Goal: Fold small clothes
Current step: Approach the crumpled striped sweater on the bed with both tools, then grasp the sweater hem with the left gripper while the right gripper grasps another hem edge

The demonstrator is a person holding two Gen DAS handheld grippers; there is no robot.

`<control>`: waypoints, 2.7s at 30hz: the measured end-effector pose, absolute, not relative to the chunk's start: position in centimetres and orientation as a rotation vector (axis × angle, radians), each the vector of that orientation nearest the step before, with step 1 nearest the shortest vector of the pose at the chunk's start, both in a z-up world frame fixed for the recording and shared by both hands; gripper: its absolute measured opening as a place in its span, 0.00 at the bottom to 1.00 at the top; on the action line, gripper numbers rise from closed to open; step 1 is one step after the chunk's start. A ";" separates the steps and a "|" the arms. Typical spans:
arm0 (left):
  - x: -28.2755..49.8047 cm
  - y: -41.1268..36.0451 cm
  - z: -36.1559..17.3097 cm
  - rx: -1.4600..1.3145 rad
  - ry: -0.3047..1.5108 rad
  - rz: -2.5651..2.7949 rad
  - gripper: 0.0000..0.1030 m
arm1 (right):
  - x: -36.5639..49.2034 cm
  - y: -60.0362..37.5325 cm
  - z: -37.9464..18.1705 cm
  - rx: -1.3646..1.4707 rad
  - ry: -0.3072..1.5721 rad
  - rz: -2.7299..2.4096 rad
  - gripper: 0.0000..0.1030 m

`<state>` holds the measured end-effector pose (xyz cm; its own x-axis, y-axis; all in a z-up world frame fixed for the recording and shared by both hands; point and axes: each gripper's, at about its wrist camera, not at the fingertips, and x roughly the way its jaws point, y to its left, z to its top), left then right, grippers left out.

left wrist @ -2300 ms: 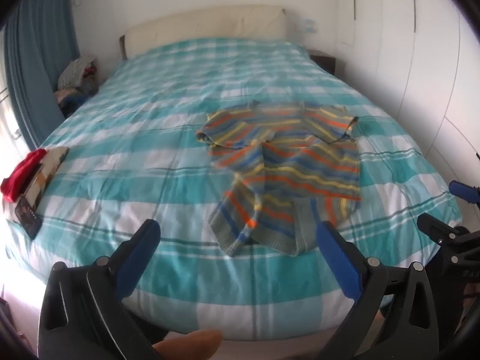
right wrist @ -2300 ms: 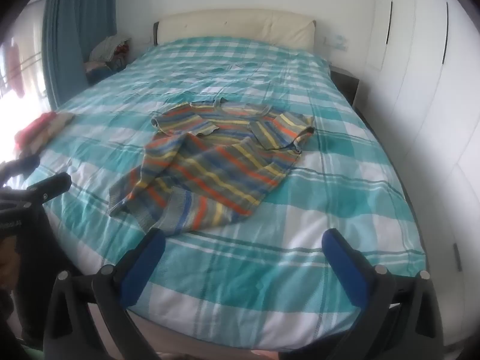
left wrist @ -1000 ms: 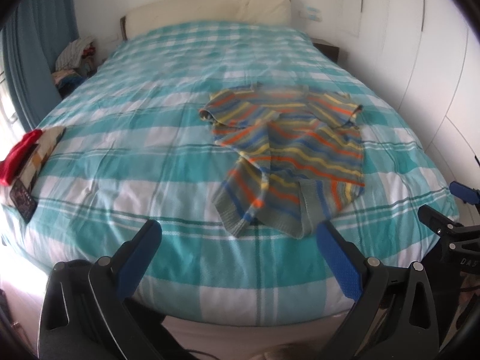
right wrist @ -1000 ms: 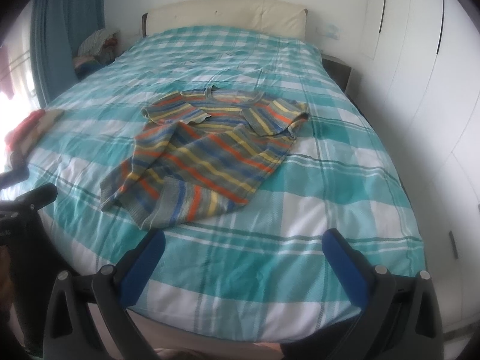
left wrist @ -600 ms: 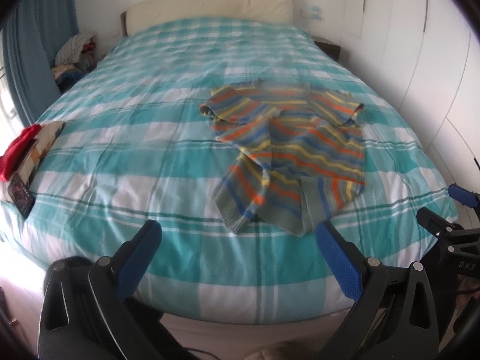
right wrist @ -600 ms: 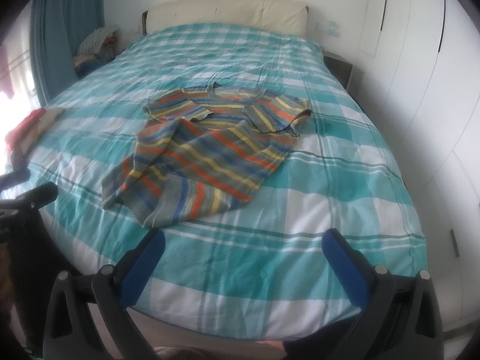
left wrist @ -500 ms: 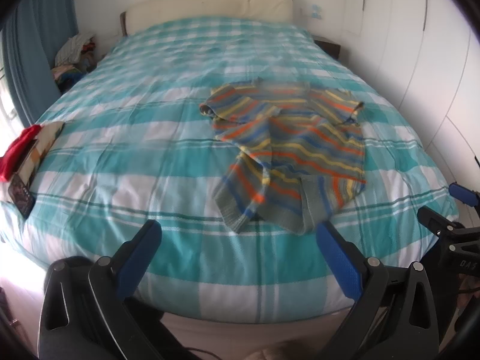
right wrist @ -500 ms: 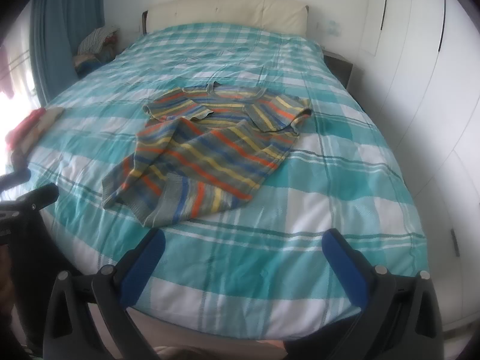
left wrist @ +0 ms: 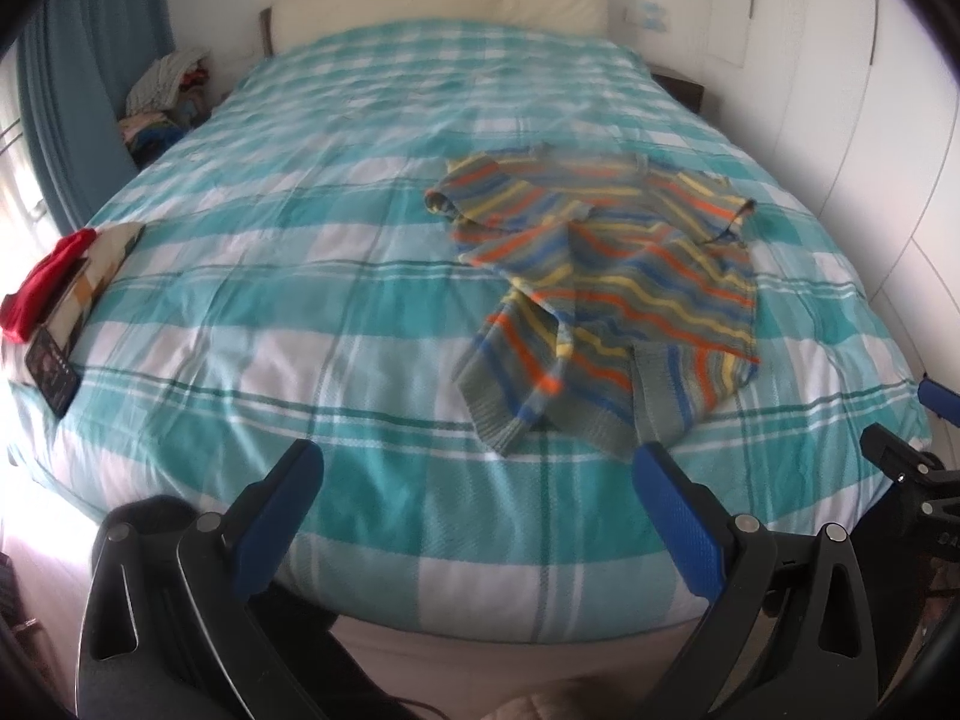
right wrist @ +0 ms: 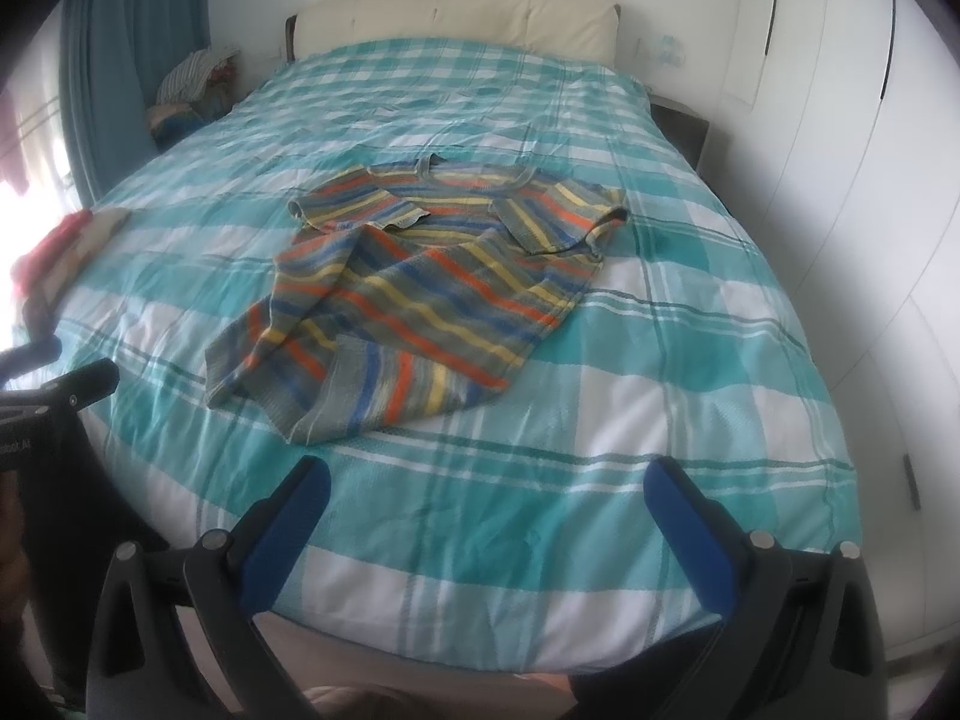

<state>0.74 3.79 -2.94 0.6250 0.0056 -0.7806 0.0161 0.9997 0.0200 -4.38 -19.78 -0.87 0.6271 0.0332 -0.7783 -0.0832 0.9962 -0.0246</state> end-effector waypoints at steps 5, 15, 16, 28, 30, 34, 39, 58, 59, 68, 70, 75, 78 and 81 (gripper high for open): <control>0.8 3.8 -3.0 0.027 0.900 -0.004 1.00 | -4.3 -19.7 -0.8 -0.059 0.892 0.072 1.00; 1.0 3.7 -3.4 0.033 0.916 0.000 1.00 | -4.1 -19.5 -1.1 -0.058 0.914 0.081 1.00; 1.0 3.7 -3.4 0.033 0.916 0.000 1.00 | -4.1 -19.5 -1.1 -0.057 0.916 0.081 1.00; 1.2 5.0 -4.1 0.007 0.941 0.018 1.00 | -4.0 -19.7 -1.3 -0.052 0.925 0.085 1.00; 1.2 4.9 -4.1 0.014 0.941 0.017 1.00 | -3.9 -19.9 -1.5 -0.045 0.937 0.083 1.00; 1.1 4.7 -4.3 0.028 0.943 0.010 1.00 | -3.4 -20.0 -2.1 -0.036 0.956 0.092 1.00; 1.7 4.5 -5.7 0.063 0.970 -0.004 1.00 | -2.9 -19.9 -3.1 -0.015 0.987 0.113 1.00; 7.1 4.8 -11.8 0.182 1.026 -0.213 0.99 | -1.3 -19.6 -4.8 -0.090 0.939 0.226 1.00; 7.5 4.6 -12.1 0.181 1.028 -0.249 0.98 | -0.5 -19.4 -5.1 -0.116 0.913 0.261 1.00; 9.8 2.4 -14.2 0.284 1.059 -0.376 0.46 | 11.2 -14.6 -10.2 -0.242 1.011 0.636 0.78; 10.1 2.5 -14.0 0.274 1.065 -0.382 0.16 | 12.5 -13.7 -11.1 -0.238 1.052 0.696 0.47; 10.2 4.1 -12.3 0.163 1.100 -0.429 0.09 | 10.5 -14.0 -9.6 -0.236 1.033 0.783 0.05; 8.6 6.6 -9.1 0.006 1.101 -0.526 0.09 | 6.5 -17.6 -6.1 -0.213 0.976 0.810 0.05; 7.5 8.2 -7.3 -0.075 1.102 -0.572 0.09 | 2.6 -21.9 -3.8 -0.209 0.954 0.795 0.05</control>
<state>7.48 8.18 -7.26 0.3233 -0.4720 -0.8202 0.3993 0.8538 -0.3340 2.60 -21.89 -3.75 0.3258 0.5135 -0.7938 -0.6881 0.7046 0.1734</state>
